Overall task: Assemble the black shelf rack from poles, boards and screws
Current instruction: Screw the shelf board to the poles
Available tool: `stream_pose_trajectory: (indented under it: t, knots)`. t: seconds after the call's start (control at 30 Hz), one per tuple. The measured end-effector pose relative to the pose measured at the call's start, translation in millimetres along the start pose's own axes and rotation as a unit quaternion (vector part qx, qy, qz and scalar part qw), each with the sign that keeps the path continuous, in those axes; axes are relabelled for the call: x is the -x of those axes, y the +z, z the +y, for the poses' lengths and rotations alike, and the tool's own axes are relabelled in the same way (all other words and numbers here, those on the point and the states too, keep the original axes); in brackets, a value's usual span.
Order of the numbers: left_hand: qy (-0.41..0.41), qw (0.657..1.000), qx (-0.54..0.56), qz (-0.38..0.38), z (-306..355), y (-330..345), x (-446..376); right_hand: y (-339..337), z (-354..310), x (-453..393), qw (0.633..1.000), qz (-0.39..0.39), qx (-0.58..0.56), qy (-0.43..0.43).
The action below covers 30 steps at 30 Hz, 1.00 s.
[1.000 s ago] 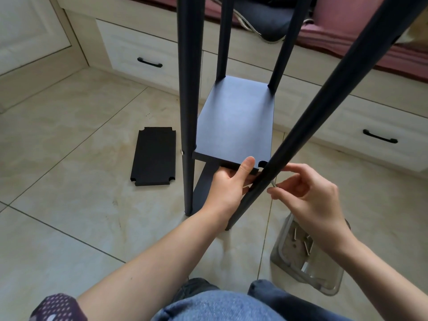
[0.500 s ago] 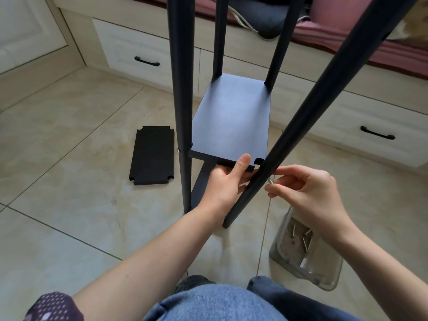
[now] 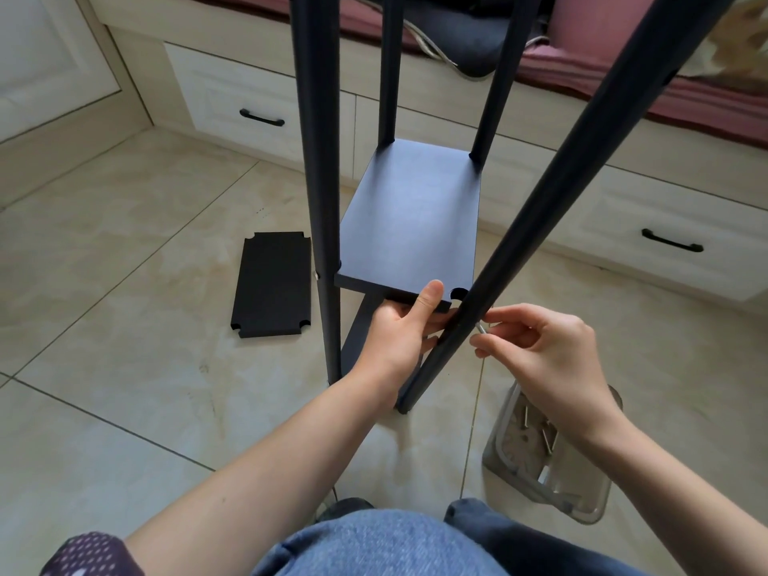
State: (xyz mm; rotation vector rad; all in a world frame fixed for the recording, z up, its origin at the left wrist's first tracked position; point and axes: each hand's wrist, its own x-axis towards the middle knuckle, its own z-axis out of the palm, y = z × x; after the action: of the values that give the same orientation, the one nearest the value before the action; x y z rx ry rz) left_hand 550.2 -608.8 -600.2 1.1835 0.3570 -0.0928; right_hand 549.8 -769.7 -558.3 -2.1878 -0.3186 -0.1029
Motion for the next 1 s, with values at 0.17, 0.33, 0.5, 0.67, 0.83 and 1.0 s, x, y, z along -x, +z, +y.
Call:
stream_pose_trajectory:
  t: [0.17, 0.33, 0.5, 0.67, 0.83, 1.0]
  knots:
    - [0.002, 1.0, -0.011, -0.015, -2, -1, -1, 0, 2, -3, 0.998, -0.019, -0.054, 0.041]
    - [0.003, 1.0, -0.005, -0.029, -3, -3, -1, -6, 7, -9, 0.981, -0.064, -0.153, 0.097]
    - [0.012, 0.999, 0.031, -0.037, -6, -3, -1, -7, 5, -12, 0.992, -0.065, -0.097, 0.046]
    - [0.011, 0.999, 0.009, -0.034, -5, -3, -2, -5, 7, -6, 0.998, -0.037, -0.043, -0.018]
    - [0.004, 0.999, -0.024, -0.026, -6, -5, -3, 0, 8, 4, 0.997, 0.005, 0.008, -0.082]
    - [0.005, 0.999, -0.039, -0.023, -4, -4, -2, 6, 5, 11, 0.996, 0.034, 0.017, -0.08]
